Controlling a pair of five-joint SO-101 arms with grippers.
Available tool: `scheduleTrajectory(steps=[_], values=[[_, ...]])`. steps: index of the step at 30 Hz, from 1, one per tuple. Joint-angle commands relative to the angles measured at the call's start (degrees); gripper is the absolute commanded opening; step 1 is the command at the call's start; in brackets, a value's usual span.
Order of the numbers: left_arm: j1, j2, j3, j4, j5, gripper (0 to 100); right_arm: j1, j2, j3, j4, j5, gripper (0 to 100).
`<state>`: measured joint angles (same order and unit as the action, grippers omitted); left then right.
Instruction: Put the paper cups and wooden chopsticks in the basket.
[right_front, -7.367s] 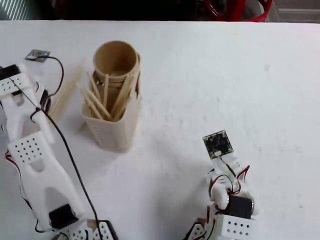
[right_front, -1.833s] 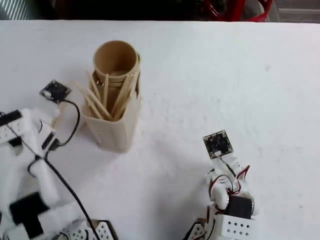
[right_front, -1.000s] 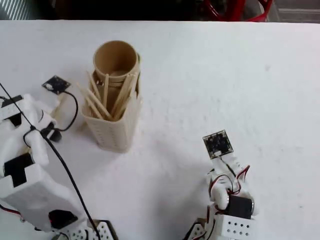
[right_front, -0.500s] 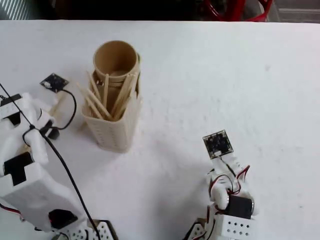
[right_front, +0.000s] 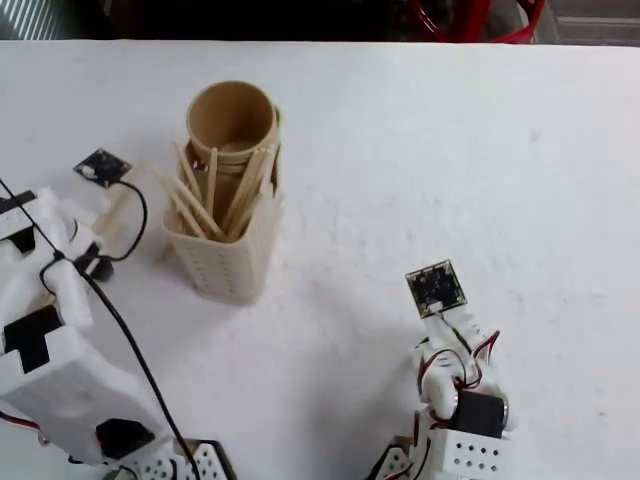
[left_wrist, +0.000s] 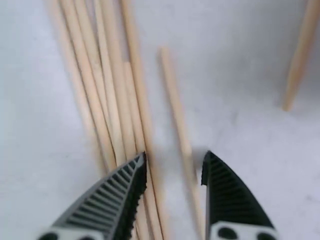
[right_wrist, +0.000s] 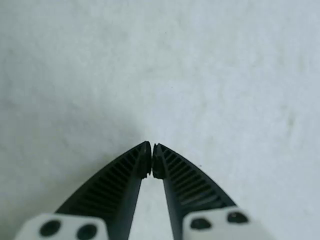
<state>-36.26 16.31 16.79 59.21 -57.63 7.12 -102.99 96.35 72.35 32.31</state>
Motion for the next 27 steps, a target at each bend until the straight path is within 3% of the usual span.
scheduleTrajectory(steps=[1, 7, 19, 25, 27], values=[[-1.01, 0.92, -2.29, -0.53, -0.97, 19, 0.22, -0.40, 0.53, -0.92, 0.18, 1.9], [-0.31, 7.69, -2.81, -0.26, -2.64, 16, 0.22, -0.40, 0.53, -0.92, 0.18, 1.9], [1.01, 3.65, 1.14, 5.19, -5.01, 15, 0.22, -0.40, 0.53, -0.92, 0.18, 1.9], [3.12, 3.47, 2.11, 4.31, -4.13, 15, 0.22, -0.40, 0.53, -0.92, 0.18, 1.9], [4.09, 3.56, 2.02, 1.49, -0.26, 15, 0.22, -0.40, 0.53, -0.92, 0.18, 1.9]])
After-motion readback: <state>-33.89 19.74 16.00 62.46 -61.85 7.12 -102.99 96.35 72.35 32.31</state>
